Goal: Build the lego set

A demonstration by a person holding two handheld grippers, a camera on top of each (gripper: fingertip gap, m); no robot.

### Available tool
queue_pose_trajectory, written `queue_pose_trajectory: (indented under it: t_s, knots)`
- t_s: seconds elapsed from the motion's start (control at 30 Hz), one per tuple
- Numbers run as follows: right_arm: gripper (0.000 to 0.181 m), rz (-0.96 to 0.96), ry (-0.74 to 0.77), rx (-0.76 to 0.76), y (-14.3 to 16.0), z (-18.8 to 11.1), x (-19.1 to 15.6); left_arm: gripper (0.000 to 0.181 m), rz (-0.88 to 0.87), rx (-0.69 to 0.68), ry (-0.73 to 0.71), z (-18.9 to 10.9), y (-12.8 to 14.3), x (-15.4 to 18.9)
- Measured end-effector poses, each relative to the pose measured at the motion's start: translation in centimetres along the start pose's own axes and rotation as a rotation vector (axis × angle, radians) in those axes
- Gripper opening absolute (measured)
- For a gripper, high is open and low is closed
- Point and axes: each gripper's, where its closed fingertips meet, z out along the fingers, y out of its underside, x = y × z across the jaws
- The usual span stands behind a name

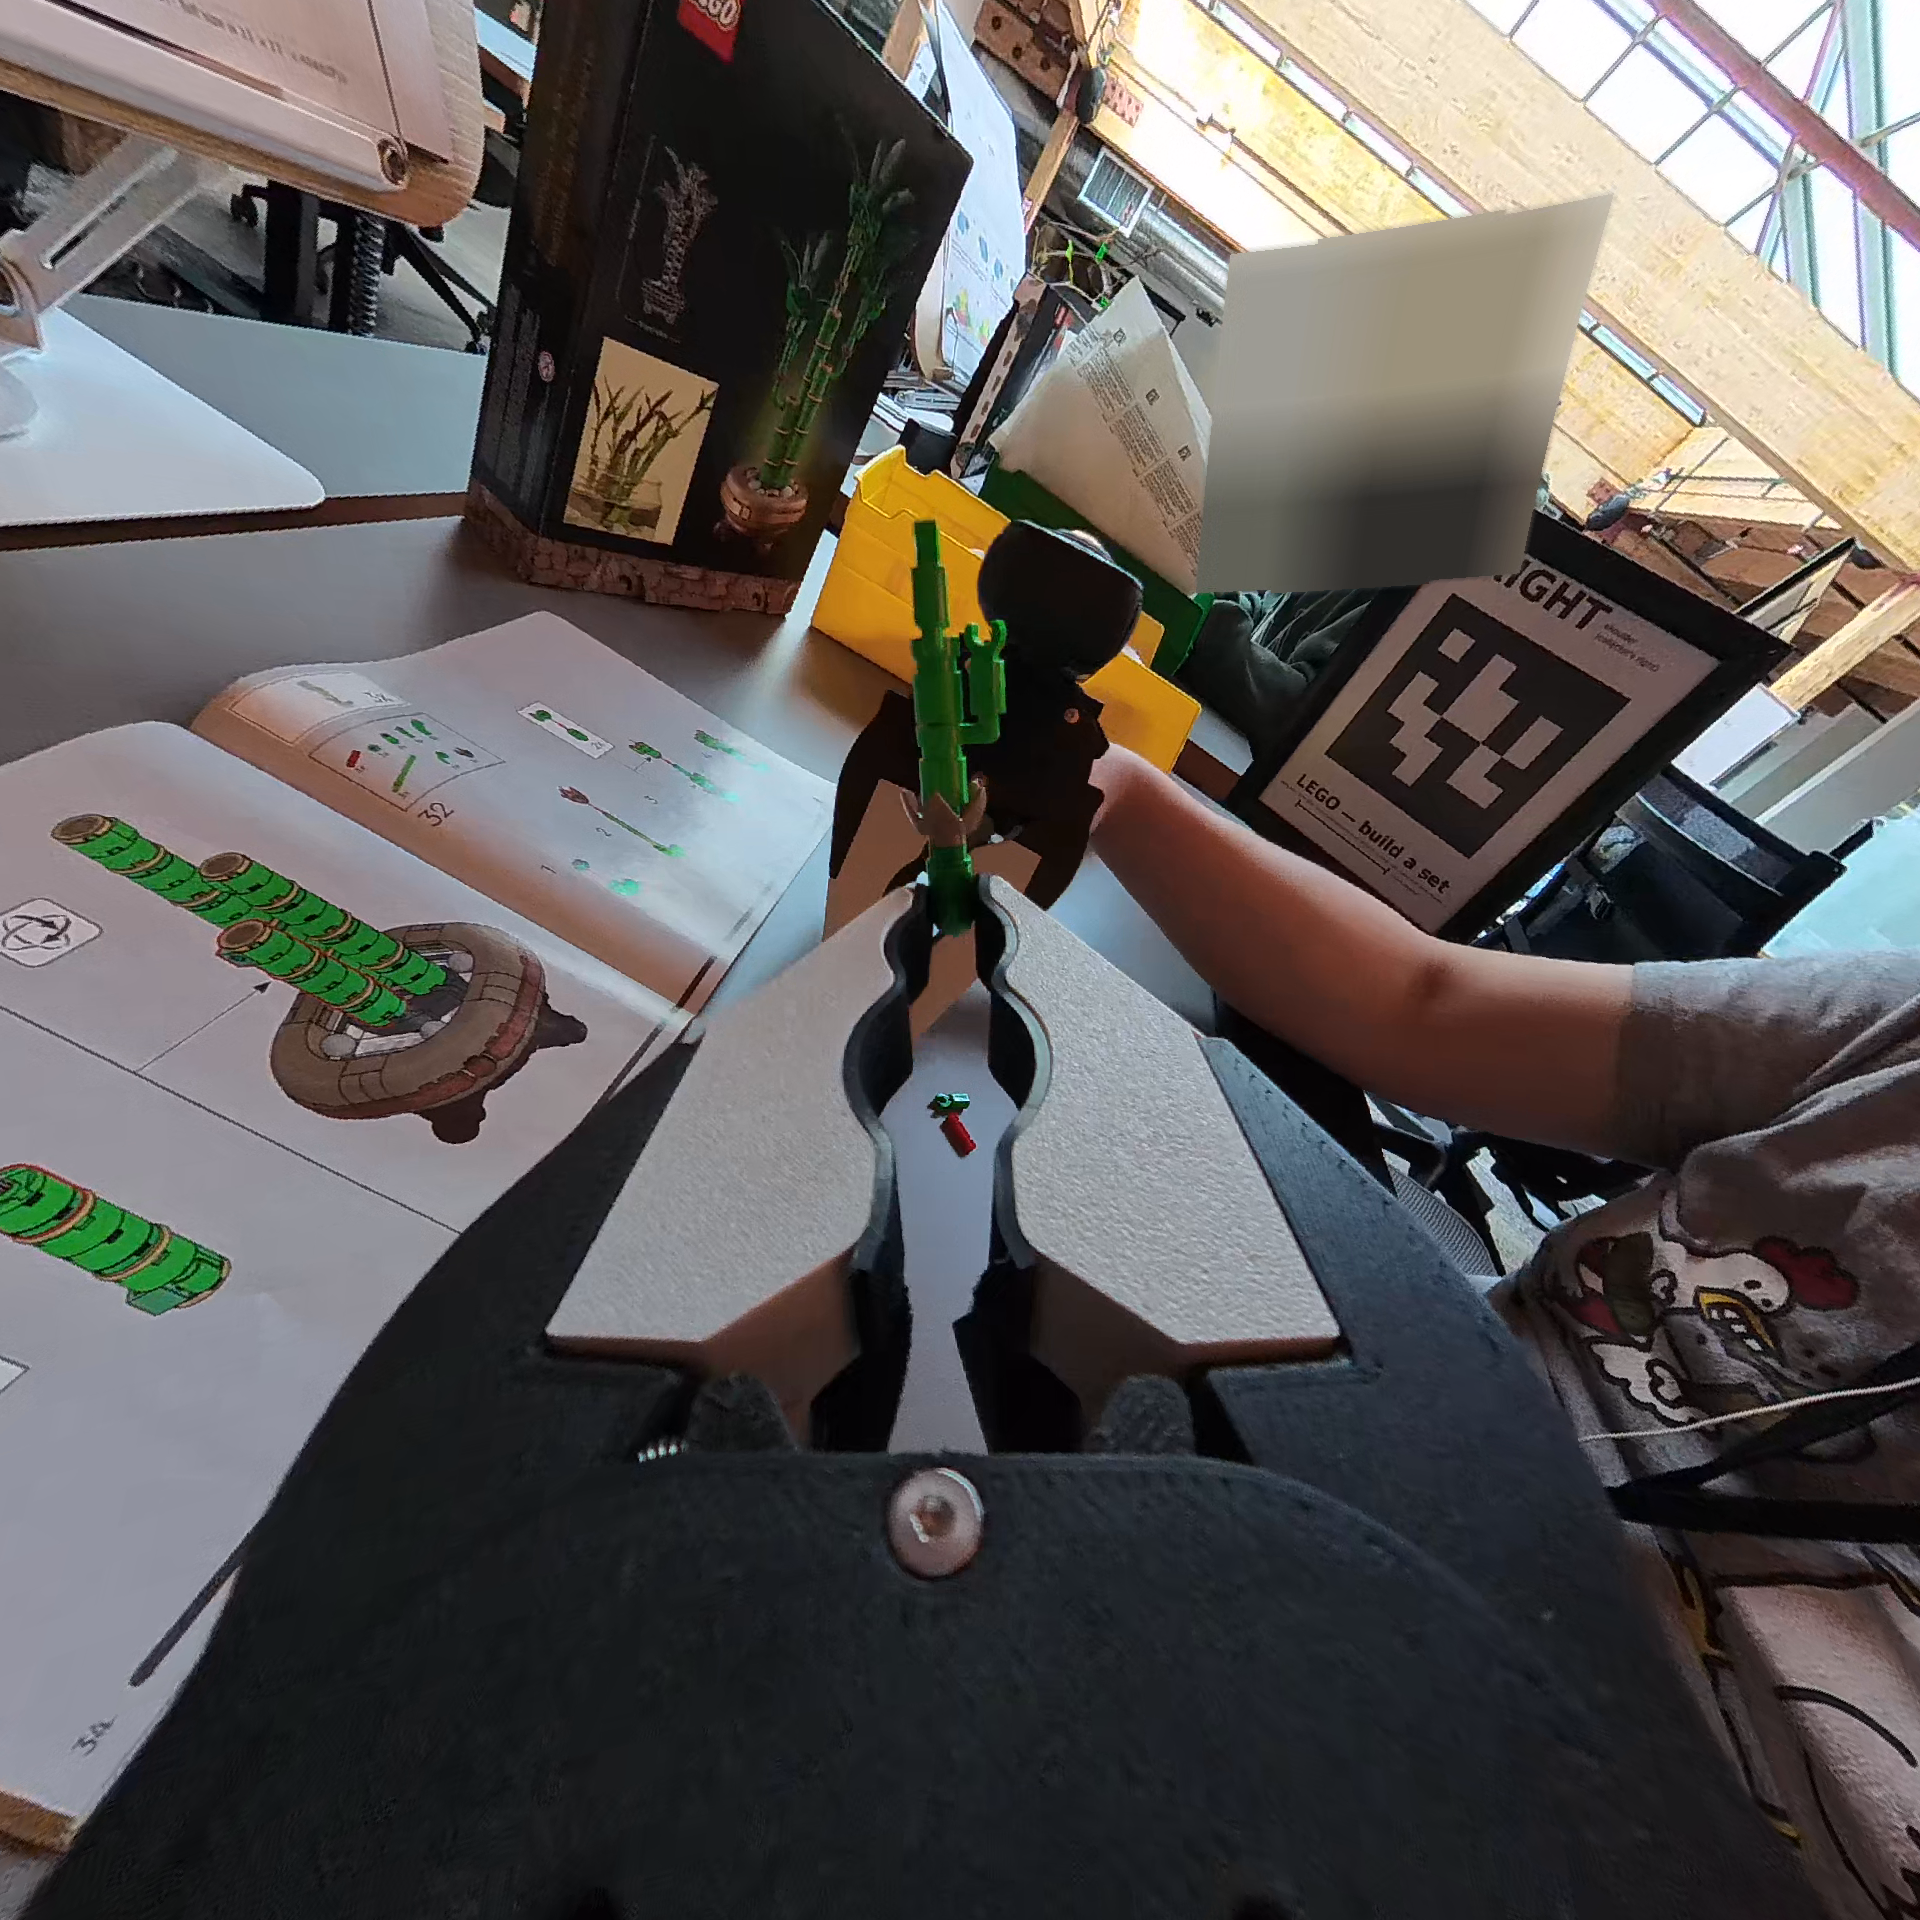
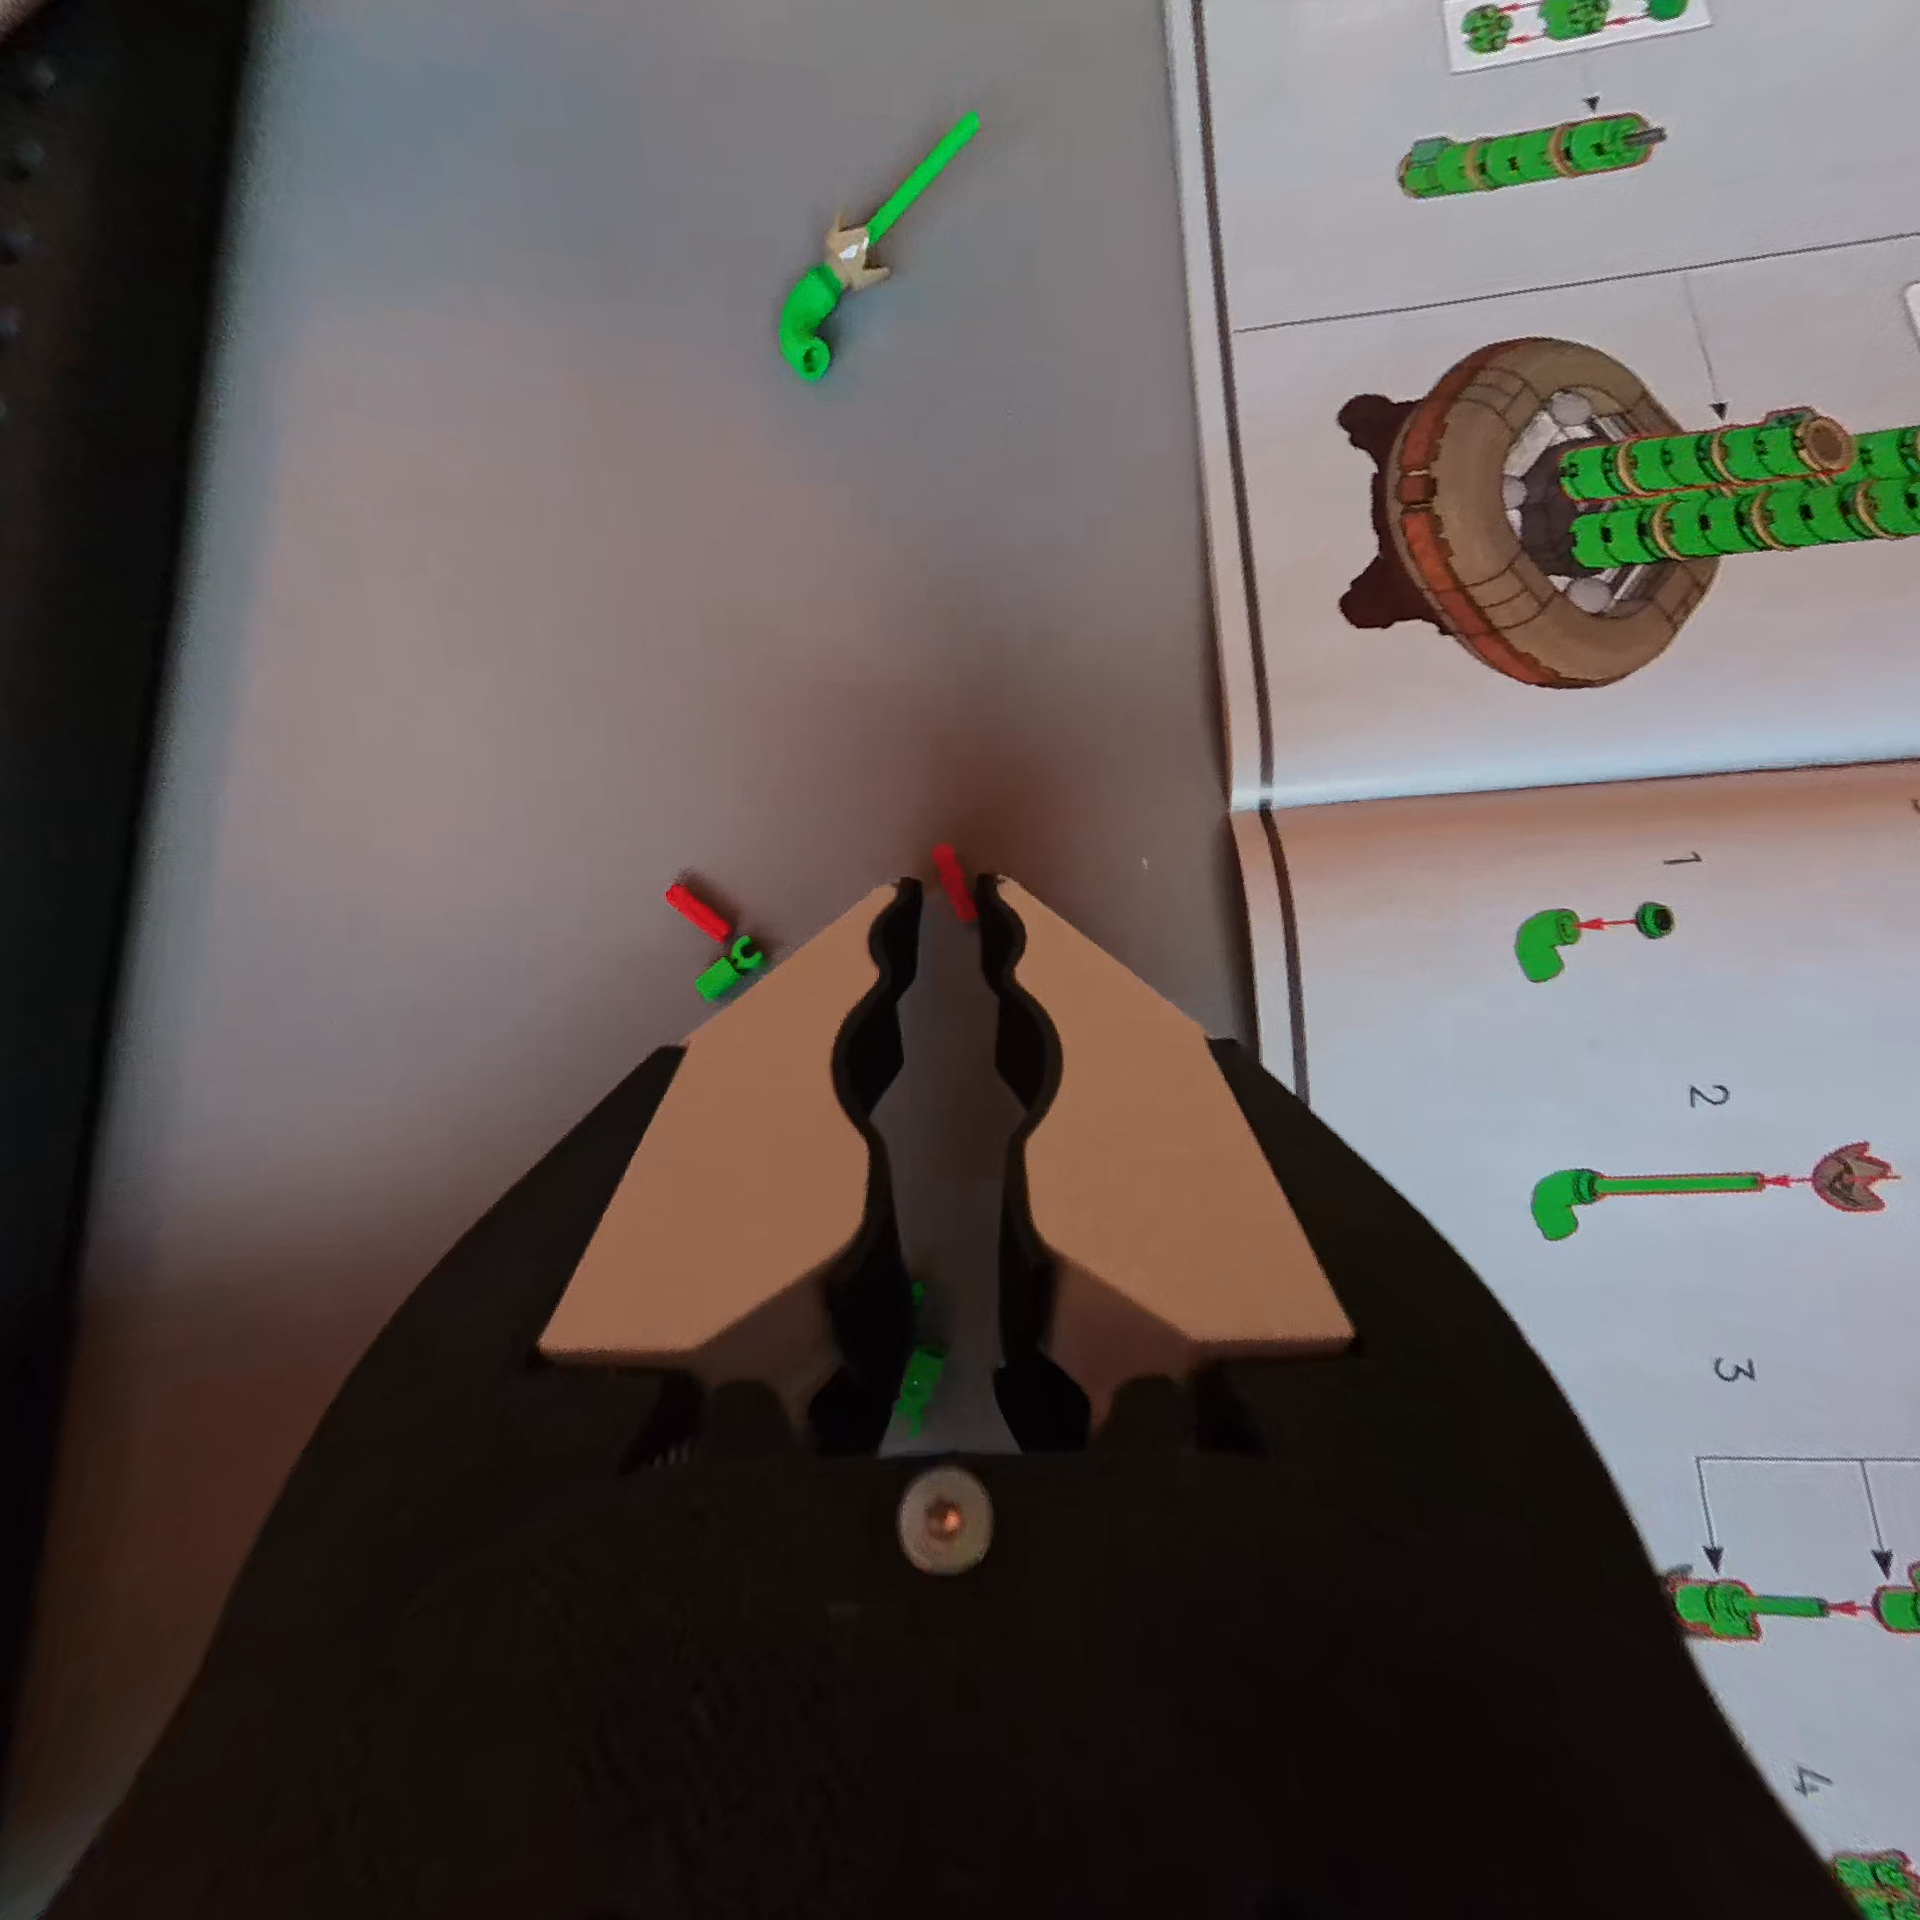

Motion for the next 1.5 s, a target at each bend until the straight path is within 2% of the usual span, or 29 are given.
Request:
queue_pose_trajectory:
  t_s: [0.1,0.17,0.2,0.27,0.37,0.43,0.5,0.6,0.7,0.87,1.0,1.1,1.23,1.33,1.5]
  knots:
    - [0.004,0.020,-0.033,0.005,0.2,-0.1,-0.3,0.006,0.004,-0.013,-0.007,0.3,0.3,-0.1]
    - [0.003,-0.023,0.046,-0.023,0.8,-1.2,0.6,0.006,0.004,-0.009,-0.013,0.3,0.4,-0.2]
    - [0.003,-0.059,0.098,0.022,0.4,-2.4,1.0,0.006,0.003,-0.001,-0.016,0.3,0.3,-0.3]
    - [0.003,-0.054,0.184,0.222,-1.8,-6.7,1.7,0.006,-0.001,0.028,-0.025,0.2,-0.2,-0.4]
    - [0.003,0.017,0.294,0.608,-4.4,-15.9,2.0,0.006,-0.032,0.080,-0.027,0.0,-1.0,-0.6]
    - [0.002,0.060,0.356,0.811,-4.1,-20.8,1.8,0.006,-0.058,0.100,-0.008,0.1,-1.3,-0.5]
    - [0.002,0.113,0.442,0.882,-2.4,-23.3,2.5,0.006,-0.076,0.103,-0.003,0.3,-1.2,-0.6]
    - [0.002,0.215,0.483,0.812,0.4,-23.2,3.9,0.006,-0.090,0.083,-0.002,0.9,-0.7,-0.7]
    - [0.003,0.251,0.418,0.764,1.0,-22.1,3.9,0.006,-0.091,0.055,-0.005,1.5,-0.1,-0.7]
    - [0.003,0.227,0.363,0.384,4.6,-17.2,2.8,0.006,-0.086,0.020,-0.008,2.2,0.5,-0.7]
    - [0.003,0.235,0.317,0.192,6.5,-14.8,2.0,0.006,-0.088,0.009,-0.009,2.5,0.8,-0.7]
    - [0.003,0.197,0.328,0.129,6.6,-14.1,1.7,0.006,-0.115,0.009,-0.005,3.0,1.0,-0.6]
    - [0.003,0.192,0.391,0.077,7.2,-14.7,1.9,0.006,-0.111,-0.006,0.003,3.8,1.4,-0.1]
    - [0.002,0.144,0.426,0.114,5.8,-15.0,2.0,0.006,-0.114,0.039,0.052,4.4,0.8,0.9]
    - [0.002,-0.059,0.444,0.400,-3.0,-14.8,0.5,0.006,-0.043,0.079,0.099,5.2,0.4,2.2]
